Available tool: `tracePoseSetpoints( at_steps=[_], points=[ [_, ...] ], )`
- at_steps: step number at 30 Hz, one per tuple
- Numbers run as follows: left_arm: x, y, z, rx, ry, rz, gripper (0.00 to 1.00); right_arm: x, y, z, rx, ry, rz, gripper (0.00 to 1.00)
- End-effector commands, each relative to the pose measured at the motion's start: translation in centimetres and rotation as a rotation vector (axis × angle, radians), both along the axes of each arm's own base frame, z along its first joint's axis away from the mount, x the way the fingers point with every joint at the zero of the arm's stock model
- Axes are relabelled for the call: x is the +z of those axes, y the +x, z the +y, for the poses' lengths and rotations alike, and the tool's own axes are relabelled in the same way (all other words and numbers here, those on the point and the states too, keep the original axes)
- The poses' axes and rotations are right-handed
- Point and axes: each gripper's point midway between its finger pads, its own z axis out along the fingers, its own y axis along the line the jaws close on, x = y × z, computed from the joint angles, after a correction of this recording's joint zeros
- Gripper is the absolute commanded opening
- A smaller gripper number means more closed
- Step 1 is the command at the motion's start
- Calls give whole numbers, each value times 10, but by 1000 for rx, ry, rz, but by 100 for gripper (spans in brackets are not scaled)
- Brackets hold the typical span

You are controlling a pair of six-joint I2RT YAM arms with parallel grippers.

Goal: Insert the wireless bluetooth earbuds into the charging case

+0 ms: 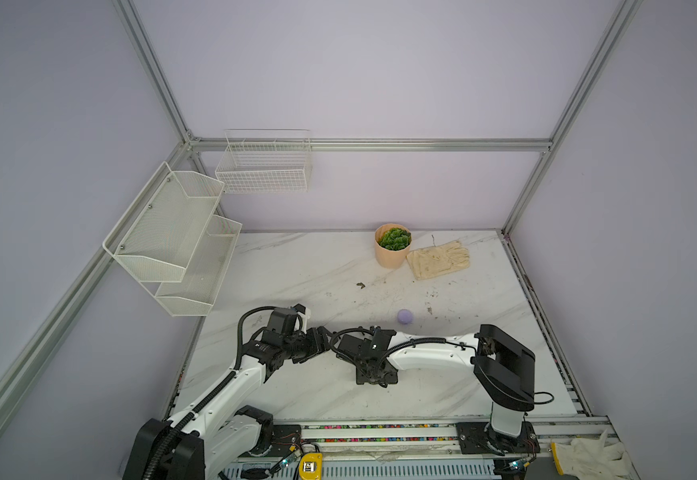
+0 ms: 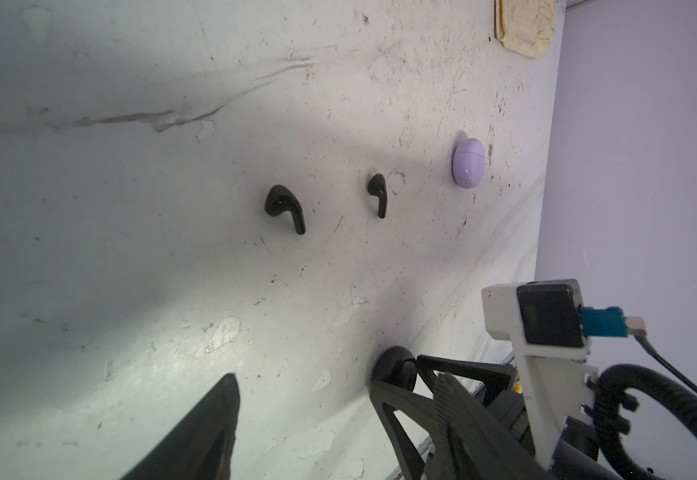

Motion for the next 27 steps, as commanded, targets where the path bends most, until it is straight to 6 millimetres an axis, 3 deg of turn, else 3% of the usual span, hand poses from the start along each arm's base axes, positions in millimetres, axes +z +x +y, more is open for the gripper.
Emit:
tracePoseSetpoints(
  at_steps=[1, 11, 27],
  points=[
    [6, 3, -4, -32, -18, -43, 74, 7, -5, -18, -29, -35, -5, 68],
    [7, 2, -5, -35, -24, -47, 74, 1, -8, -19, 1, -1, -10, 64],
    [9, 2, -6, -38, -32, -52, 74, -9, 11, -30, 61, -68, -62, 62]
  ],
)
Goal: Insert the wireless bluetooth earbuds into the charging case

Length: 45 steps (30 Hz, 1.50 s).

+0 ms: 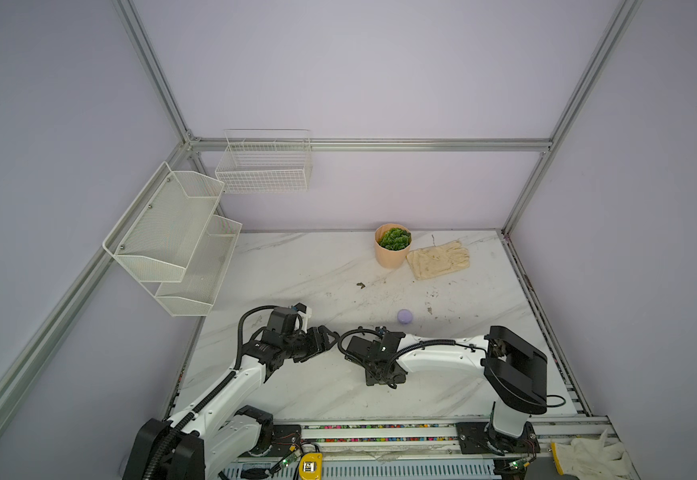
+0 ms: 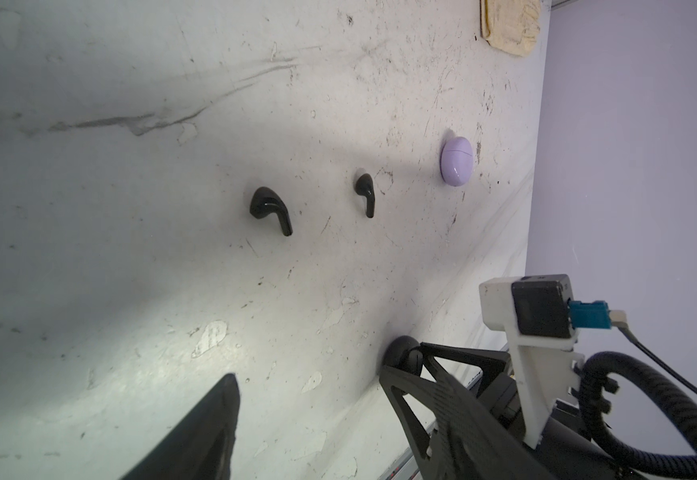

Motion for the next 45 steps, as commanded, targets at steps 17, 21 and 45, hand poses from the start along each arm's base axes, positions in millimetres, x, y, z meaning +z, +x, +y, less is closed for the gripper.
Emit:
tracePoseSetpoints(
  at_steps=[17, 21, 45],
  points=[
    [5, 2, -3, -24, -12, -36, 74, 8, 19, -1, 76, -31, -100, 55],
    [11, 4, -5, -26, -26, -48, 73, 40, 37, 12, 242, 49, -258, 53],
    [126, -17, -24, -288, -411, -267, 61, 141, 57, 56, 1107, 65, -772, 34]
  ],
)
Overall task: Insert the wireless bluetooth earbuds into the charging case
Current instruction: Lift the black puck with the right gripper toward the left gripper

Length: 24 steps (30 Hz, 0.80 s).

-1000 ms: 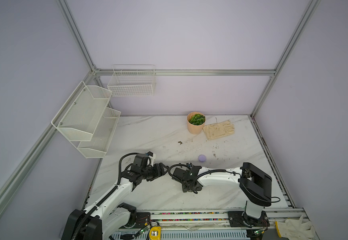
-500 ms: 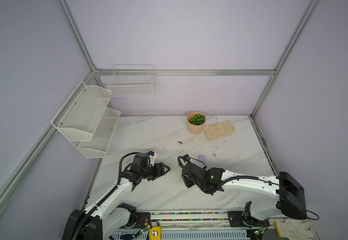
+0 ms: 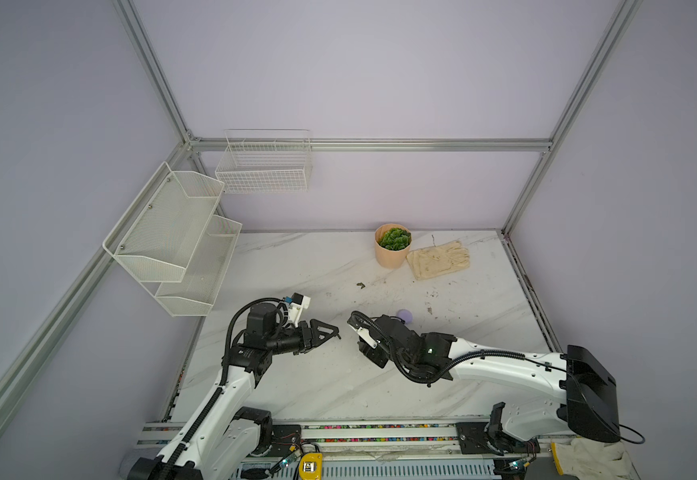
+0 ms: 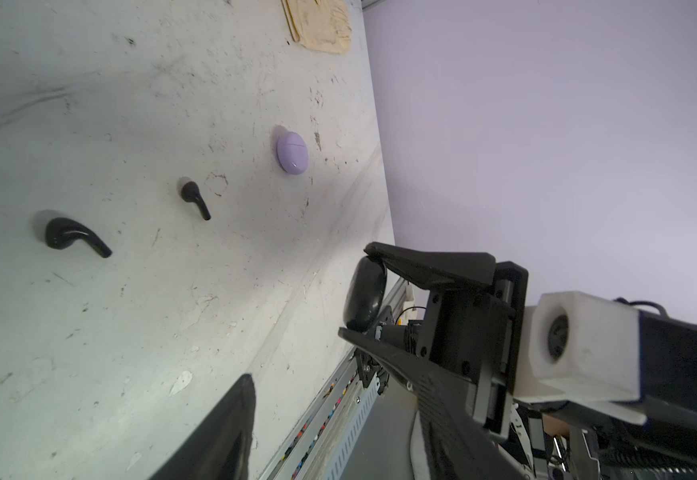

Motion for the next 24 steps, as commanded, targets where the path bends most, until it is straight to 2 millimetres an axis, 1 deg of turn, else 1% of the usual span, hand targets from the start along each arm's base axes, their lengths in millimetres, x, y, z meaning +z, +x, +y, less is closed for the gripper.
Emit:
tracePoseSetpoints(
  at_steps=[1, 5, 6, 9, 11, 14, 17, 24],
  points=[
    [43, -4, -9, -95, -65, -124, 61, 14, -1, 6, 134, -17, -100, 35],
    [43, -3, -13, -115, -40, -170, 60, 12, -6, 8, 193, -7, -67, 35],
    [42, -1, -14, -114, -27, -180, 60, 24, -9, 7, 204, 26, -70, 35],
    [40, 4, -20, -113, 3, -199, 59, 32, -15, 8, 238, 64, -57, 34],
    [40, 5, -27, -136, 2, -208, 59, 38, -18, 9, 255, 83, -63, 34],
    [40, 3, -38, -167, 5, -222, 58, 41, -20, 9, 265, 95, -62, 33],
    [46, 1, -43, -178, 0, -260, 56, 40, -21, 9, 268, 97, -54, 31],
    [71, 5, -43, -133, -50, -356, 53, 39, -22, 9, 272, 93, -52, 30]
  ],
)
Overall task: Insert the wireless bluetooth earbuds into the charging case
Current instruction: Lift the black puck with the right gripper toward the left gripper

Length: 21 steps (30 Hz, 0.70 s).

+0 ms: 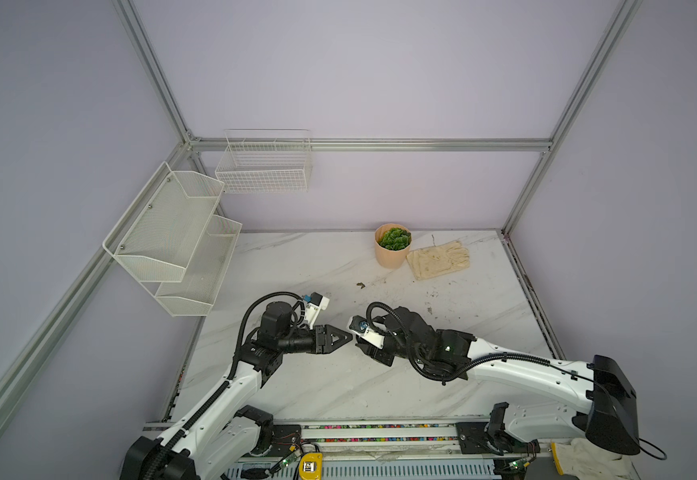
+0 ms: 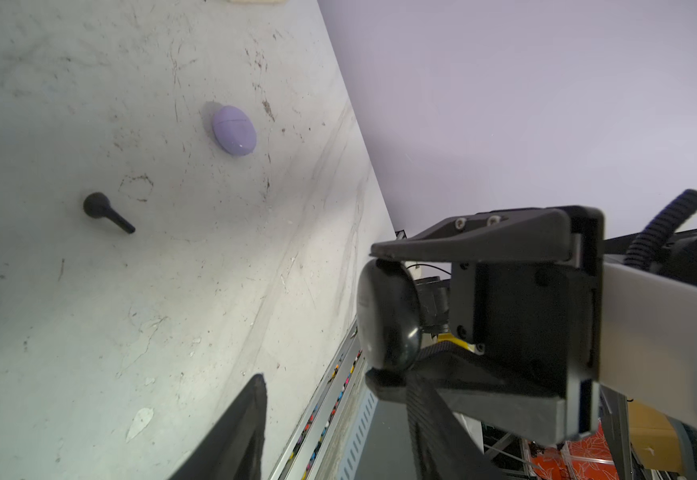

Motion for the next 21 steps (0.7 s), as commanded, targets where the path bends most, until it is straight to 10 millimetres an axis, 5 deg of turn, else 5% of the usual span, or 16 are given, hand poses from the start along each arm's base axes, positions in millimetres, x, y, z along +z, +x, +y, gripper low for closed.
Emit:
tracePoseSetpoints(
  at_steps=[1, 21],
  points=[
    [63, 14, -7, 6, -88, -183, 52, 1, -1, 0, 23, 3, -16, 30],
    [49, 9, -34, -100, -63, -166, 43, 9, 2, 11, 34, 23, -23, 25]
  ],
)
